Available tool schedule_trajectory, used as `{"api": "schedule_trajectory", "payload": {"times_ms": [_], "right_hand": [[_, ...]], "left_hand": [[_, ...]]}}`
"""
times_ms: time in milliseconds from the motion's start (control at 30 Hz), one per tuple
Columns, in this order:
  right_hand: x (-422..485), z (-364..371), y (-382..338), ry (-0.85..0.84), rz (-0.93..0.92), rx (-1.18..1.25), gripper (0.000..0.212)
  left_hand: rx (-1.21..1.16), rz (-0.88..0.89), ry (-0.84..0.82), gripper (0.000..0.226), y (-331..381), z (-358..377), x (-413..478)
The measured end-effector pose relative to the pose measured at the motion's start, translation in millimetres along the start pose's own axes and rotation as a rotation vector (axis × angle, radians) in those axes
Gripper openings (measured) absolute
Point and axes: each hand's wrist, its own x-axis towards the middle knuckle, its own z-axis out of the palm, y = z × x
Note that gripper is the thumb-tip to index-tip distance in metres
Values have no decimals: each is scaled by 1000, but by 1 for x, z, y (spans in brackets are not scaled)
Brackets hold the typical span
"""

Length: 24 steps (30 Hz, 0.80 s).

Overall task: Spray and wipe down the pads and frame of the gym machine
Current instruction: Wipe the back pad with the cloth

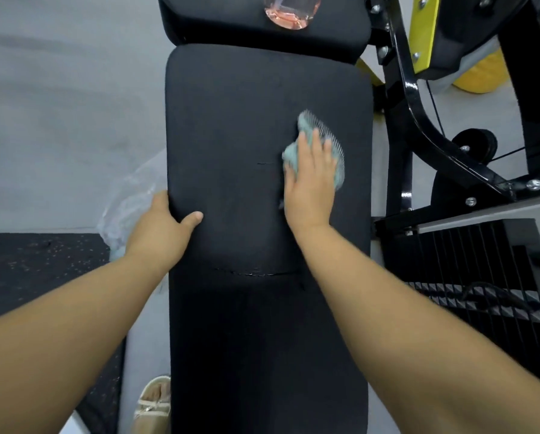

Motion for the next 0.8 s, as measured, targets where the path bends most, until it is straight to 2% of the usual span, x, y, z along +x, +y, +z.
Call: {"api": "schedule_trajectory", "payload": {"times_ms": [67,133,167,233,267,333,367,400,533,600,667,733,800], "right_hand": [[33,4,-22,31,102,-20,51],[38,13,-43,22,73,-49,51],[29,20,-54,5,-43,-50,50],[-4,27,-62,-55,-408,-78,45],[-16,25,-55,-104,-576,-95,44],[-13,12,-26,-198,-797,-156,46],[-3,4,-13,-194,-820,-174,48],[9,-3,-6,-183,-760,-169,50],[69,1,-41,-54,-145,-58,52],[83,15,-73,26,-22,-72,53],[76,29,-96,30,-82,-58,52],[49,37,-107,-5,-294,-18,50],[19,33,-103,-110,-564,-12,51]], "left_hand": [[17,-11,-61,46,-1,-5,7],[-14,-27,-124,45,0,-9,12],[-34,-30,-148,44,-1,-10,13],[-27,-25,-170,45,0,-12,13],[-6,-18,-171,46,1,-13,14],[25,-15,-171,48,1,-13,15],[35,-14,-174,48,1,-13,16],[43,-16,-170,47,1,-12,17],[73,-16,-138,47,-5,-9,20],[51,-6,-142,48,-8,-8,23],[47,9,-148,53,-11,-6,24],[59,17,-147,58,-13,-6,25],[56,12,-144,62,-14,-4,26]]}}
